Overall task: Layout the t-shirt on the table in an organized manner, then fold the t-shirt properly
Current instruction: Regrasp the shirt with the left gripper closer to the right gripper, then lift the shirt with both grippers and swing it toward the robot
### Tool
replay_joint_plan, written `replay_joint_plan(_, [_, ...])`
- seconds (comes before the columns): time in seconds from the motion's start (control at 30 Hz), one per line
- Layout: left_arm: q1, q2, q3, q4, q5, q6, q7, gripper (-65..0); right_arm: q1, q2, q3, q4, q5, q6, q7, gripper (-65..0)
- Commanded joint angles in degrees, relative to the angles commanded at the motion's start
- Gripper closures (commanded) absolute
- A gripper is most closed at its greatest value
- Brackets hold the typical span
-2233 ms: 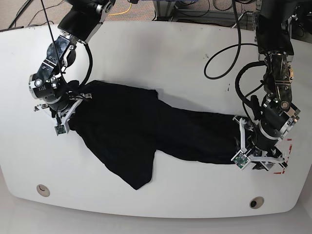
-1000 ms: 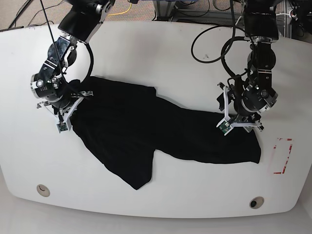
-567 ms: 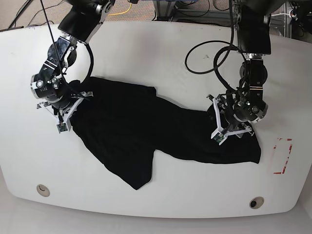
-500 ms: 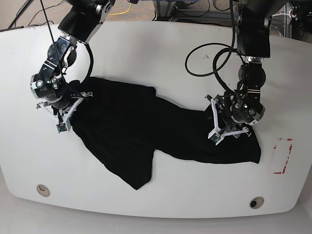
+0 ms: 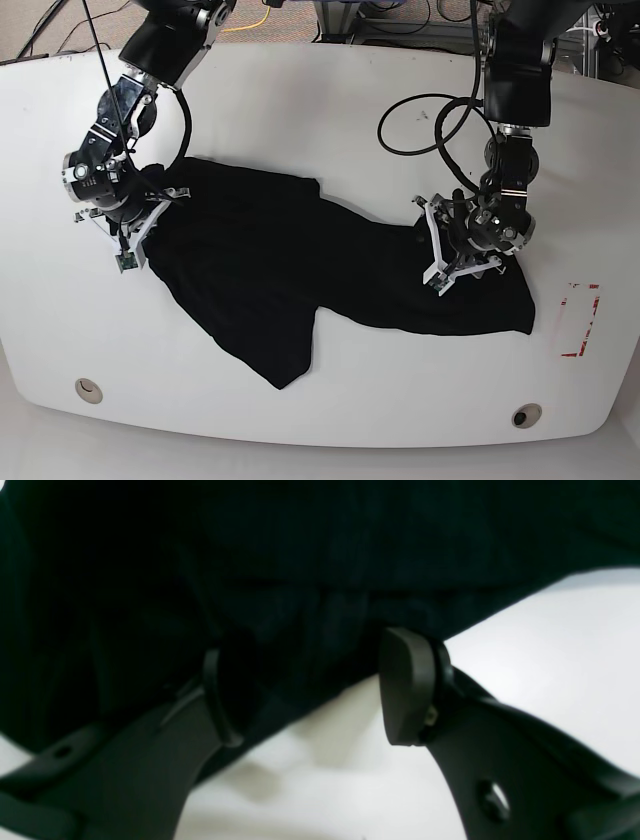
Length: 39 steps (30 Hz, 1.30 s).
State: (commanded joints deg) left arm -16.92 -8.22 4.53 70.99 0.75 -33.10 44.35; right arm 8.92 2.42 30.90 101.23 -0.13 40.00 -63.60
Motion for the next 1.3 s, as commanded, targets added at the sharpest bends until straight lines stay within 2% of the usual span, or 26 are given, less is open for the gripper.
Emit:
replay_joint_plan(0.2, [-0.1,-0.8,-0.1,-0.4,-0.1,0.0,-0.3,-35.1,0.0,0.0,0.0,0.0,0.0,0.0,0.0,-2.4])
replay_joint_plan(0.27, [-0.1,-0.8,-0.4,-0.4,-0.1,0.0,-0.7,-29.2,0.0,0.0,0.0,0.0,0.0,0.0,0.0,-2.4])
replay_joint_plan(0.37, [-0.1,-0.8,-0.4,-0.2,-0.1,0.0,-0.9,-13.2,0.0,0.0,0.0,0.0,0.0,0.0,0.0,-2.4])
replay_joint_plan(0.47, [0.1,-1.1,-0.4,1.0,-0.1,0.0,-0.9,-5.0,0.0,0.0,0.0,0.0,-0.1,0.0,0.0,-2.4])
replay_joint_plan(0.67, [0.3,-2.0,-1.0,1.0,-0.2,0.0,-1.0,-3.2,0.0,0.0,0.0,0.0,-0.1,0.0,0.0,-2.4])
replay_joint_plan(0.73, [0.4,-2.0,-3.4,2.5,-0.2,0.0,-1.0,-0.1,0.0,0.0,0.0,0.0,-0.1,0.0,0.0,-2.4])
replay_joint_plan(0.83, [0.5,-2.0,-5.5,5.6,-0.1,0.0,-0.6,-0.3,0.0,0.0,0.0,0.0,-0.2,0.0,0.0,-2.4])
replay_joint_plan(0.97, [1.2,-2.1,-6.1,9.7,-0.3,-0.3,2.7,-0.3,0.0,0.0,0.0,0.0,-0.2,0.0,0.0,-2.4])
replay_joint_plan(1.03, [1.5,-3.5,-6.1,12.1,-0.4,-0.4,4.1,-0.3,0.0,0.0,0.0,0.0,-0.2,0.0,0.0,-2.4])
replay_joint_plan(1.3, [1.6,-4.5,-6.3,18.6,-0.4,-0.4,7.0,-0.3,0.1,0.0,0.0,0.1,-0.2,0.0,0.0,-2.4])
